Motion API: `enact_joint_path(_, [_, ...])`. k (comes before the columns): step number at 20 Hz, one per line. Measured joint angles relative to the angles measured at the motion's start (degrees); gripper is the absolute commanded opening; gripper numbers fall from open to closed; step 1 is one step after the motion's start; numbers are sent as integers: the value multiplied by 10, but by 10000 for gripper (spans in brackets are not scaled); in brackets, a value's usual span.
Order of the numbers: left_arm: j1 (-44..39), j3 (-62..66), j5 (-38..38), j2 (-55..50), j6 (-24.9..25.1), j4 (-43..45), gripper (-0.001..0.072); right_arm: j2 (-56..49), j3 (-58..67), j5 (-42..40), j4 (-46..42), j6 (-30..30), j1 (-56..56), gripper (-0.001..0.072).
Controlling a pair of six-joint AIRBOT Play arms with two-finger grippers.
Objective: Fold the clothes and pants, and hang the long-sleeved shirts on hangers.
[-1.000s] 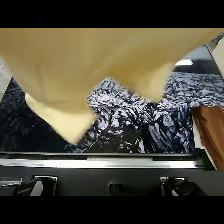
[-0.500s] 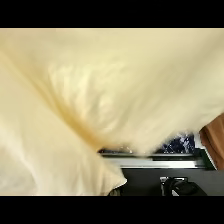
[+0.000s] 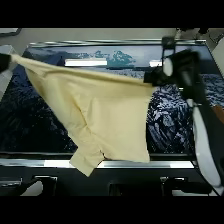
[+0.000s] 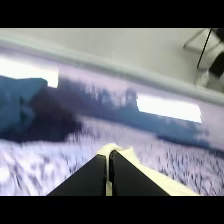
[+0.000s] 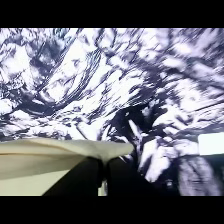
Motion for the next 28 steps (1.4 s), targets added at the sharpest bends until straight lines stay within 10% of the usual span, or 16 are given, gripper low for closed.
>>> enact_joint_path(4, [-23,-16,-83,-100,-45,0,50,-92,-11,-39,113,47,0,51])
enact_joint_path(5, [-29,-17,-105,-117,-52,0,169,-102,-12,-44,130,51,-1,127])
enact_joint_path(7, [-37,-18,-145,-141,-61,-1,718,-113,-7,-42,151,49,-12,492])
enact_joint_path(16, [30,-116,-378,-157,-131,104,590,-71,-82,197,231,-119,-221,575])
enact_joint_path(28, [-36,-334,-269,-154,-45,-35,580,-21,-314,159,381,-214,-255,580])
